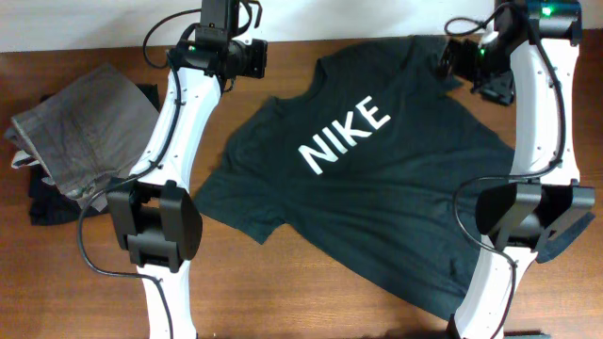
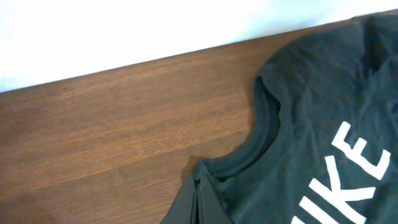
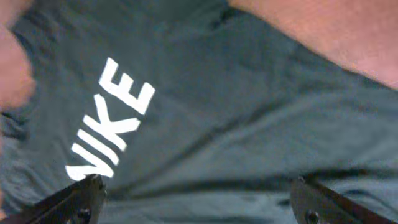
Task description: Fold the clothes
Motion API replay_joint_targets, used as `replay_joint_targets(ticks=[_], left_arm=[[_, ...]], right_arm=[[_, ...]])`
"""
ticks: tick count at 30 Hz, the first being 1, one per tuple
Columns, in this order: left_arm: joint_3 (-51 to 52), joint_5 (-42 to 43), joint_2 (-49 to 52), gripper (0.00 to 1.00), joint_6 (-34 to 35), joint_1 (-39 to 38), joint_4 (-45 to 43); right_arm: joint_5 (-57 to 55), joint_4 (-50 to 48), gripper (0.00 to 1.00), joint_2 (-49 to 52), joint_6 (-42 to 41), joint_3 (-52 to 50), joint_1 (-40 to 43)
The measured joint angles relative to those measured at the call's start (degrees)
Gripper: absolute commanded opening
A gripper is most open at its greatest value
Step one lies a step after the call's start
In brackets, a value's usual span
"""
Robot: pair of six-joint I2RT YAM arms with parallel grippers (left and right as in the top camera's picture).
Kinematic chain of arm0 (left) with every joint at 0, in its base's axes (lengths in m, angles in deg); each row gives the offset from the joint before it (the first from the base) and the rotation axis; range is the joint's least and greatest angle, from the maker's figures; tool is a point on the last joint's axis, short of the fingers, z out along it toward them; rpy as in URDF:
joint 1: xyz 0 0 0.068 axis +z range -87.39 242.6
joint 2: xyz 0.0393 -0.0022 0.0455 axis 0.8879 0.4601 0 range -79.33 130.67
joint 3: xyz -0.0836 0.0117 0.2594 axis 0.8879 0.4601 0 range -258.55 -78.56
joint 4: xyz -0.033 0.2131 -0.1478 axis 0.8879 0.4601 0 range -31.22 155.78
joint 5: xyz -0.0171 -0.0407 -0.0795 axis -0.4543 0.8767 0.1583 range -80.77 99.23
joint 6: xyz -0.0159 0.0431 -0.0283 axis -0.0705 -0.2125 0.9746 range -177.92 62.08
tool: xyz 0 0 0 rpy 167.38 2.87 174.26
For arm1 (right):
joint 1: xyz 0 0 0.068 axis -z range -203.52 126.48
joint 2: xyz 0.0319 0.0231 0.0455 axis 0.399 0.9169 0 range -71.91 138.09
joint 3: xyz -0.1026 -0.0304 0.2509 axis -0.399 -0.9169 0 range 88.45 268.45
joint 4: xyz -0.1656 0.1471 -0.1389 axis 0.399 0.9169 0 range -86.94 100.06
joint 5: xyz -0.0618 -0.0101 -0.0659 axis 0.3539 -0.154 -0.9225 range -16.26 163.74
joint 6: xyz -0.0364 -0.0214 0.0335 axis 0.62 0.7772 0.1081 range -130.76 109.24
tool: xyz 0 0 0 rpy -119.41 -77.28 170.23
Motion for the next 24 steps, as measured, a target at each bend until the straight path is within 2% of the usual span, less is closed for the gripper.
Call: replay_joint_targets(ticks=[8,17,20,24], left_arm=[[-7.5,1.95,0.0,0.0,-0.39,0.0,4.13],[-12.04,5.64,-0.02,0.0,-0.59,-0.2,5.88],[-12.04,6.27,0.0,0.0,-0.61,-0.74,5.84],[-12.07,6.99,-0.02,0.0,-0.61,-1.62,5.81]], right_arm=[[-1.49,5.33,0.99,-2.36,0.33,-0.02,0.02],[-1.9,5.27,0.99,-19.45,0.31,-0.57,0.02],[-2.51,5.25,0.99,-26.32,0.28,-4.61,0.02],[-4.66,5.18,0.99,-33.62,-0.7,-15.1,0.02]])
